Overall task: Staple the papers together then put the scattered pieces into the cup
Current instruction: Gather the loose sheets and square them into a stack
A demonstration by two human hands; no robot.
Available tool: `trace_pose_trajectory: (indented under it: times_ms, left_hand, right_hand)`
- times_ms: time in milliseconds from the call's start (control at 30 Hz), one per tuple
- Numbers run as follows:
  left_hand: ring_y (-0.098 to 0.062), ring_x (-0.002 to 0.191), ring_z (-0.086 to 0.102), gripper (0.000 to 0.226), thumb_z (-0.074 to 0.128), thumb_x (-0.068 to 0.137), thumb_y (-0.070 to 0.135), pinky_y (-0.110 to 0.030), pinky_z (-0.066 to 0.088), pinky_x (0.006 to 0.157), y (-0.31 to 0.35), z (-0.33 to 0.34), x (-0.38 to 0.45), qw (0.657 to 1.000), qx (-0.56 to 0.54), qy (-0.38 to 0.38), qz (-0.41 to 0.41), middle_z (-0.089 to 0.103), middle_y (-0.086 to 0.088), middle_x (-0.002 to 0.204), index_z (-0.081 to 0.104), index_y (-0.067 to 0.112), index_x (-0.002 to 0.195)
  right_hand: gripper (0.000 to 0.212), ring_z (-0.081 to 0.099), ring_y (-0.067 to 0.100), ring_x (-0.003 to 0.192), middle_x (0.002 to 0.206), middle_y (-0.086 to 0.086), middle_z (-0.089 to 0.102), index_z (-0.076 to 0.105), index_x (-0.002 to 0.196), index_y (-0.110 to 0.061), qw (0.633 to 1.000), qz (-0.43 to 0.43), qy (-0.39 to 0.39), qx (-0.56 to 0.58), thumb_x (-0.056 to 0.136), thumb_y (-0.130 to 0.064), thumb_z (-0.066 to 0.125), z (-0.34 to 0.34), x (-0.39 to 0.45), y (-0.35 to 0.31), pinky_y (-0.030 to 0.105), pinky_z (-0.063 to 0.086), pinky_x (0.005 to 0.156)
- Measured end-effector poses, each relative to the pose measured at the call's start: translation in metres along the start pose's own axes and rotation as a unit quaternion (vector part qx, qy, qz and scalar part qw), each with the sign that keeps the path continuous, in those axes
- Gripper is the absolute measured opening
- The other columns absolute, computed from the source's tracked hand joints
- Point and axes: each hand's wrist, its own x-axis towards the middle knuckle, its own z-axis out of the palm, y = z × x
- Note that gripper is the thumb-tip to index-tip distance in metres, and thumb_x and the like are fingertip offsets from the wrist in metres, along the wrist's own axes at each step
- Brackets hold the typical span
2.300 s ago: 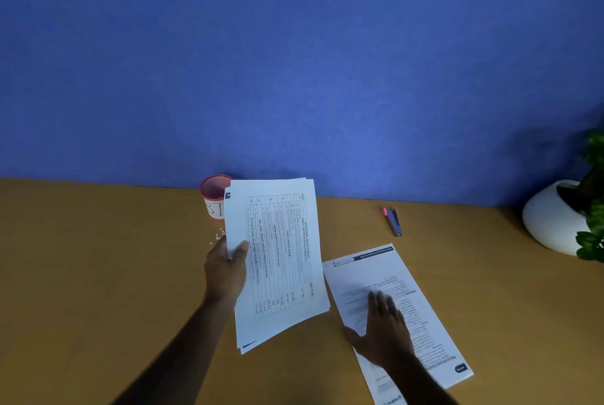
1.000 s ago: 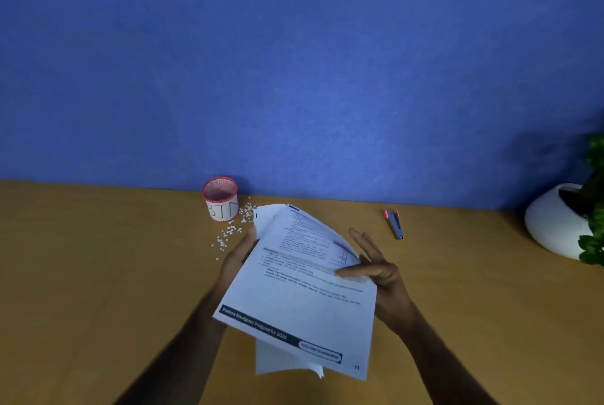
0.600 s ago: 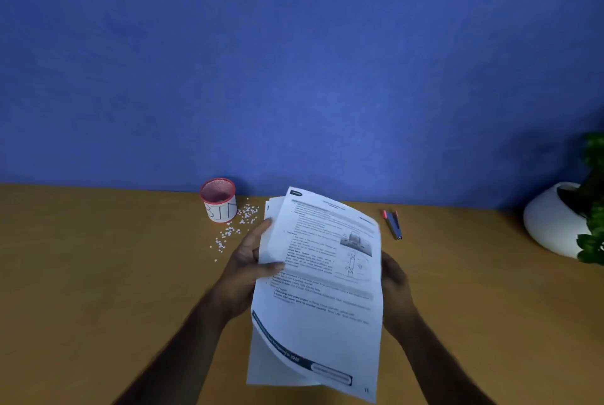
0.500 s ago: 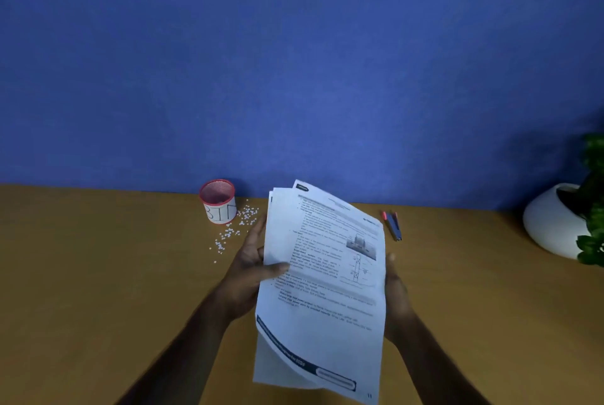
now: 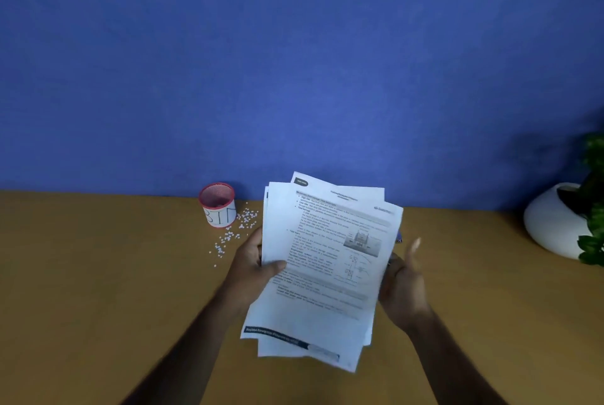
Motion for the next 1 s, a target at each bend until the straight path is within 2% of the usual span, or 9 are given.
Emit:
trace_pose_trajectory:
  times_ms: [100, 200, 367, 600, 700, 767, 833, 933, 1000]
  left_hand:
    - [-0.009, 0.097, 0.073, 0.054, 0.058, 0.083, -0.025, -0.019, 0.056, 0.073, -0.001, 0.003, 0.002, 0.998, 0.042, 0.053, 0.013, 0.077, 0.017, 0.100, 0.056, 0.011, 0.123]
    - [-0.006, 0.097, 0.071, 0.052, 0.064, 0.084, -0.014, -0.021, 0.056, 0.077, -0.006, 0.006, 0.000, 0.988, 0.112, 0.099, 0.043, 0.075, 0.024, 0.102, 0.061, 0.028, 0.114]
    - [0.004, 0.094, 0.068, 0.047, 0.063, 0.088, -0.009, -0.010, 0.051, 0.074, -0.007, 0.020, -0.011, 0.972, 0.145, 0.157, 0.095, 0.070, 0.032, 0.103, 0.060, 0.032, 0.110]
    - [-0.003, 0.102, 0.068, 0.041, 0.073, 0.081, 0.021, -0.020, 0.056, 0.084, -0.007, 0.032, -0.017, 0.973, 0.093, 0.175, 0.121, 0.070, 0.024, 0.111, 0.054, 0.035, 0.115]
    - [-0.001, 0.102, 0.067, 0.038, 0.074, 0.085, 0.020, -0.023, 0.056, 0.085, -0.002, 0.037, -0.017, 0.971, 0.080, 0.186, 0.130, 0.069, 0.028, 0.109, 0.054, 0.037, 0.112]
    - [0.000, 0.101, 0.067, 0.029, 0.067, 0.087, 0.026, -0.027, 0.057, 0.085, 0.000, 0.038, -0.017, 0.967, 0.088, 0.193, 0.138, 0.068, 0.030, 0.108, 0.055, 0.040, 0.110]
    - [-0.001, 0.100, 0.068, 0.025, 0.063, 0.087, 0.027, -0.027, 0.057, 0.083, 0.002, 0.038, -0.017, 0.965, 0.088, 0.195, 0.149, 0.069, 0.029, 0.107, 0.056, 0.038, 0.109]
    - [-0.013, 0.106, 0.068, 0.031, 0.068, 0.086, 0.021, -0.029, 0.056, 0.088, 0.006, 0.038, -0.018, 0.965, 0.061, 0.181, 0.182, 0.071, 0.014, 0.111, 0.057, 0.028, 0.114]
    - [-0.021, 0.107, 0.069, 0.037, 0.073, 0.084, 0.018, -0.034, 0.055, 0.092, 0.007, 0.037, -0.017, 0.967, 0.034, 0.167, 0.189, 0.072, 0.003, 0.113, 0.056, 0.021, 0.117]
  right_hand:
    - [0.033, 0.071, 0.030, 0.102, 0.112, 0.009, 0.075, 0.073, 0.110, -0.017, 0.986, -0.098, 0.005, -0.138, 0.103, -0.025, 0.041, -0.005, 0.004, 0.001, 0.034, 0.059, 0.074]
    - [0.021, 0.073, 0.026, 0.100, 0.109, 0.005, 0.077, 0.071, 0.110, -0.008, 0.956, -0.184, 0.038, -0.225, 0.096, -0.002, 0.056, -0.002, 0.004, 0.006, 0.031, 0.059, 0.076]
    - [0.020, 0.074, 0.012, 0.093, 0.103, -0.003, 0.078, 0.071, 0.111, -0.008, 0.930, -0.236, 0.103, -0.264, 0.095, -0.003, 0.060, 0.005, 0.001, 0.013, 0.021, 0.057, 0.073]
    - [0.025, 0.070, 0.013, 0.104, 0.111, -0.008, 0.074, 0.063, 0.117, -0.005, 0.933, -0.262, 0.069, -0.238, 0.094, 0.003, 0.060, 0.014, -0.006, 0.016, 0.032, 0.059, 0.079]
    - [0.028, 0.068, 0.026, 0.109, 0.116, 0.004, 0.071, 0.062, 0.120, -0.008, 0.928, -0.272, 0.073, -0.244, 0.093, -0.002, 0.062, 0.015, -0.005, 0.020, 0.051, 0.058, 0.087]
    - [0.024, 0.069, 0.026, 0.108, 0.114, 0.007, 0.072, 0.065, 0.118, -0.007, 0.921, -0.285, 0.075, -0.256, 0.094, -0.003, 0.061, 0.016, -0.006, 0.019, 0.053, 0.057, 0.089]
    - [0.021, 0.070, 0.017, 0.105, 0.110, 0.001, 0.075, 0.067, 0.113, -0.005, 0.915, -0.297, 0.083, -0.259, 0.095, 0.001, 0.058, 0.020, -0.009, 0.014, 0.045, 0.059, 0.087]
    - [0.023, 0.067, -0.005, 0.100, 0.103, -0.022, 0.073, 0.064, 0.110, -0.008, 0.912, -0.313, 0.077, -0.254, 0.092, 0.006, 0.060, 0.021, -0.008, 0.006, 0.019, 0.055, 0.078]
    - [0.030, 0.064, -0.006, 0.105, 0.111, -0.025, 0.069, 0.059, 0.118, -0.013, 0.912, -0.317, 0.081, -0.247, 0.091, -0.001, 0.065, 0.017, -0.005, 0.004, 0.016, 0.052, 0.081]
